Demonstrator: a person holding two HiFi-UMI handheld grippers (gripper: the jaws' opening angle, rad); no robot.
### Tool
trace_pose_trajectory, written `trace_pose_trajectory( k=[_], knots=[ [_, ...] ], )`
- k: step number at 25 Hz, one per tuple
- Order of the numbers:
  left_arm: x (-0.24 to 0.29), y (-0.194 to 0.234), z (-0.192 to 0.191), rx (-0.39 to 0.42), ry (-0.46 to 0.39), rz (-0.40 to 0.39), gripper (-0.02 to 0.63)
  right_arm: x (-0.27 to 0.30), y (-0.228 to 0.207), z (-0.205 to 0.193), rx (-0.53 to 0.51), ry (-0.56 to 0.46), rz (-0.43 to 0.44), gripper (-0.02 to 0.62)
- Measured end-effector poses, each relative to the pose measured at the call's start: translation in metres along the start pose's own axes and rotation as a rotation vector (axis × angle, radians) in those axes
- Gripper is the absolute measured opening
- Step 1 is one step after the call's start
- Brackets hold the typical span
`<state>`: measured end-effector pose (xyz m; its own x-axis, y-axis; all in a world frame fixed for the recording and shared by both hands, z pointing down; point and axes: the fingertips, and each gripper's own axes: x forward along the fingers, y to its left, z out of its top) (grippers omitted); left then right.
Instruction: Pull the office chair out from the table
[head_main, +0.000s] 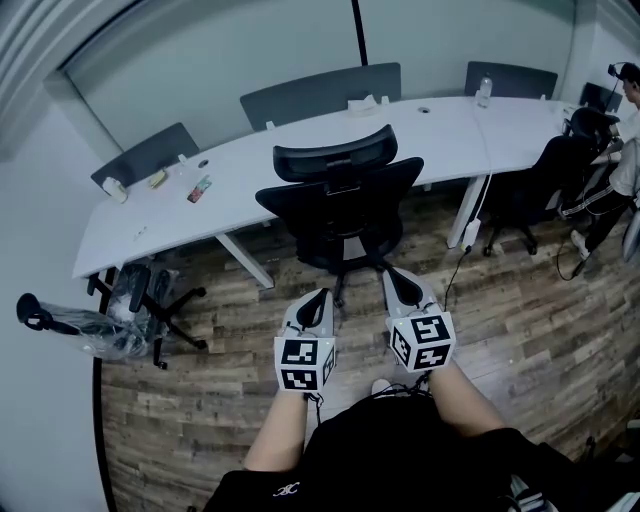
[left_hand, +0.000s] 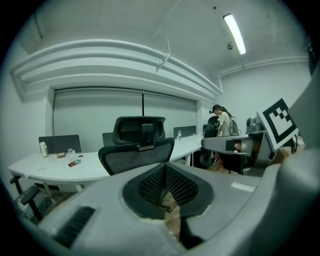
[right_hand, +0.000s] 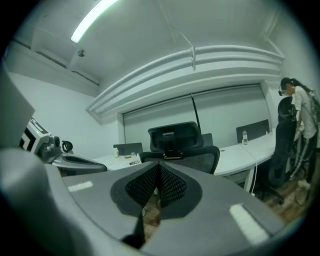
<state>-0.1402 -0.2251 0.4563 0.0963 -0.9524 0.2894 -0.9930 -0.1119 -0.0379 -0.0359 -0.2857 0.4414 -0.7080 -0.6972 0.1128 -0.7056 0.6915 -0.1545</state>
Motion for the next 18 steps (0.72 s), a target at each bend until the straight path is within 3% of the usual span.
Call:
trace_pose_trajectory(
  k=[13,18],
  knots=[
    [0.07,0.033,0.002,-0.008,0.054,0.032,0.009,0.068,-0.048,0.0,-0.037,0.066,0.012,0.011],
    [0.091,0.063,0.01,0.102,0.076,0.087,0.008,0.094,-0.074,0.001,-0.107,0.101,-0.022,0.012]
  ],
)
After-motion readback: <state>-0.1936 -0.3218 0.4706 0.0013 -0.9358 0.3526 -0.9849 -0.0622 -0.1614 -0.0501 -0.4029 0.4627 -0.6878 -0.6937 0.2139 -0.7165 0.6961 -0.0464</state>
